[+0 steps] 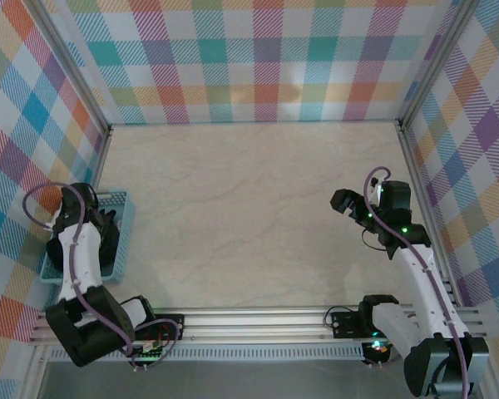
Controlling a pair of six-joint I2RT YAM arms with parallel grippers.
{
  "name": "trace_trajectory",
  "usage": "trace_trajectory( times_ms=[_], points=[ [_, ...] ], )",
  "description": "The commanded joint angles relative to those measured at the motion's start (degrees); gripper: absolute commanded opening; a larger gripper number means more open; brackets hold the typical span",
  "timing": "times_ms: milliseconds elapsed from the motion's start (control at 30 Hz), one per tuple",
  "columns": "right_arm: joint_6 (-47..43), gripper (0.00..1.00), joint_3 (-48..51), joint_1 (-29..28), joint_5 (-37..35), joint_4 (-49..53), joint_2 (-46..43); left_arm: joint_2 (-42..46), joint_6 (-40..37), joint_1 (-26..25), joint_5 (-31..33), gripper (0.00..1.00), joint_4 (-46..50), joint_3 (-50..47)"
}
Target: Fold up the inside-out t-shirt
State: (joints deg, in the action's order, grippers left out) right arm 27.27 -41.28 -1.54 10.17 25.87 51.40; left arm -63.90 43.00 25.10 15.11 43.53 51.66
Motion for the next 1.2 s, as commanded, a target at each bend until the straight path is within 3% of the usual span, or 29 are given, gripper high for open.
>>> trace_trajectory(
  times_ms=[0, 167, 333, 733, 867, 1167],
  points=[
    [0.5, 1.0, -2.1, -0.3, 0.9, 1.3, -1.1, 4.8, -1.2, -2.5, 3.6, 0.0, 4.3, 7.8],
    [0.7, 1.0, -2.2, -0.3, 1.0, 1.5, -1.2, 6.5, -3.9, -5.4, 4.5, 0.0, 6.6, 19.5],
    [1.0, 1.0, -2.1, -0.3, 1.2, 1.4, -1.4, 4.0, -7.2, -8.2, 1.4, 0.0, 7.0, 32.7],
    [1.1, 1.0, -1.4, -0.5, 1.1, 1.4, -2.1, -8.3, -14.9, -29.0, -0.2, 0.0, 8.1, 64.7],
    [0.9, 1.0, -1.5, -0.5, 0.9, 1.7, -2.3, -12.2, -17.0, -38.1, -0.7, 0.0, 7.6, 73.2],
    [0.5, 1.0, -1.4, -0.6, 1.1, 1.4, -2.4, -20.9, -18.7, -59.5, 0.5, 0.0, 5.5, 77.8]
  ],
)
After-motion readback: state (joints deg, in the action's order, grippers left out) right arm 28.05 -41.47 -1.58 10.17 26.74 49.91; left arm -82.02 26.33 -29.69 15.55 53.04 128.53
